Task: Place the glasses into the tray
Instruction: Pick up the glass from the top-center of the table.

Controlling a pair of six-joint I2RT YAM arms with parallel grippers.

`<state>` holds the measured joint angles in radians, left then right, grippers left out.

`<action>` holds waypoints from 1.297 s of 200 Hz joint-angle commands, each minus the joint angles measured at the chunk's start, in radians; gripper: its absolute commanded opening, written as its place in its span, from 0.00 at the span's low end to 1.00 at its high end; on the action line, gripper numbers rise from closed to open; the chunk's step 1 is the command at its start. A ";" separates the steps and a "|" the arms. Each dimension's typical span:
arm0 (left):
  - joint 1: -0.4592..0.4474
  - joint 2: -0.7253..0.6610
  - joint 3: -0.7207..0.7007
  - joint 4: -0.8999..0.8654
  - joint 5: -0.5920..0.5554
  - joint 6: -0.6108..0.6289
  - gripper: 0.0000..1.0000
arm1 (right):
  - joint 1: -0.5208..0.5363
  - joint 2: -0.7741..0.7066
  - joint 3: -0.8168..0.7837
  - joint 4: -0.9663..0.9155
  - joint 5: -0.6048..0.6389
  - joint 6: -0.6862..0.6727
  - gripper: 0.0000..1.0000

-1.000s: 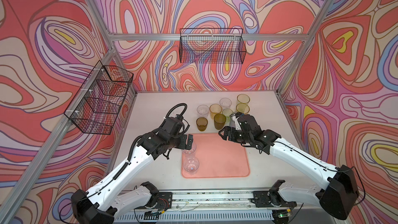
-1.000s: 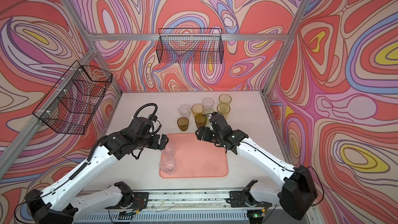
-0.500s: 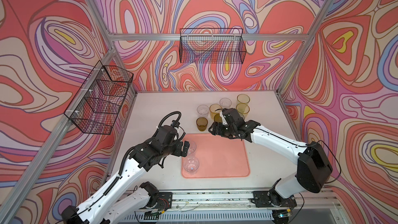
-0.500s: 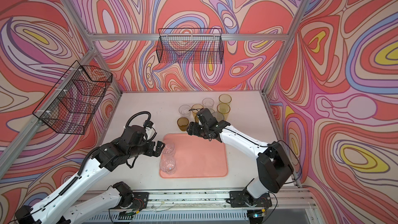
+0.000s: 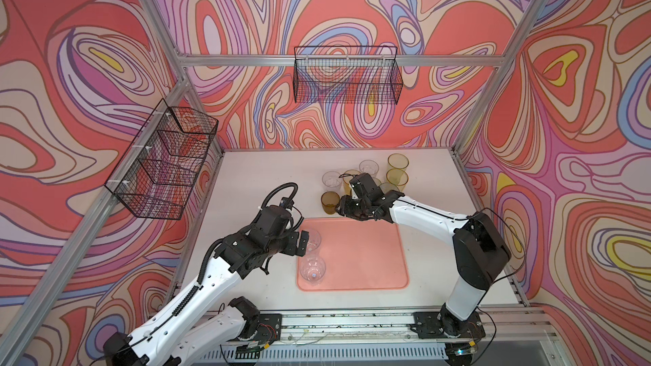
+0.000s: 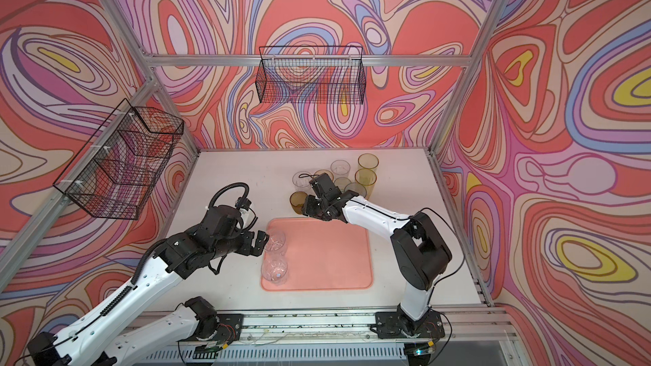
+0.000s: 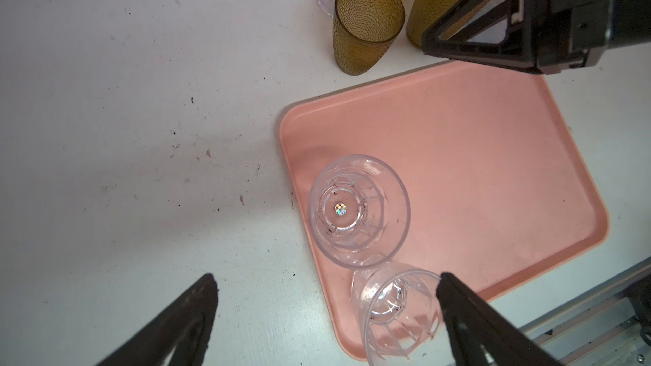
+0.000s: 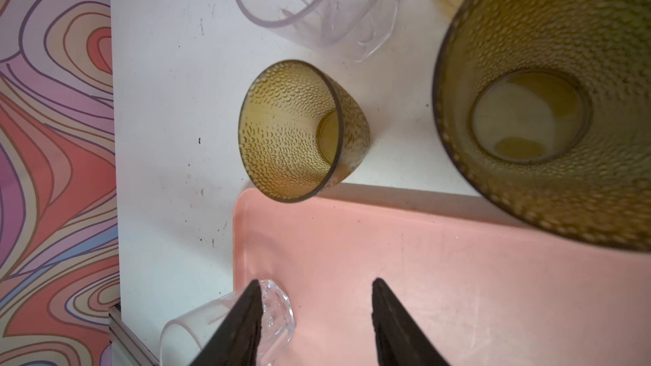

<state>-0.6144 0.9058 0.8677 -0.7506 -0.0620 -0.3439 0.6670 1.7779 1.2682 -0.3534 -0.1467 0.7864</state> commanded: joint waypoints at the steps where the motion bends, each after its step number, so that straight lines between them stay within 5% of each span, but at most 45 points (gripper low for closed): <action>1: 0.005 -0.002 0.011 0.005 -0.002 0.000 1.00 | 0.007 0.032 0.028 0.026 0.045 0.019 0.50; 123: 0.021 0.011 0.020 -0.009 -0.019 -0.007 1.00 | 0.007 0.154 0.167 -0.032 0.146 0.026 0.31; 259: 0.035 0.031 0.023 -0.012 -0.003 -0.010 1.00 | 0.009 0.221 0.206 -0.070 0.159 0.009 0.23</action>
<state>-0.5861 0.9333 0.8680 -0.7513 -0.0704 -0.3481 0.6693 1.9781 1.4570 -0.4084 -0.0002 0.8051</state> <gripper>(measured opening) 0.999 0.244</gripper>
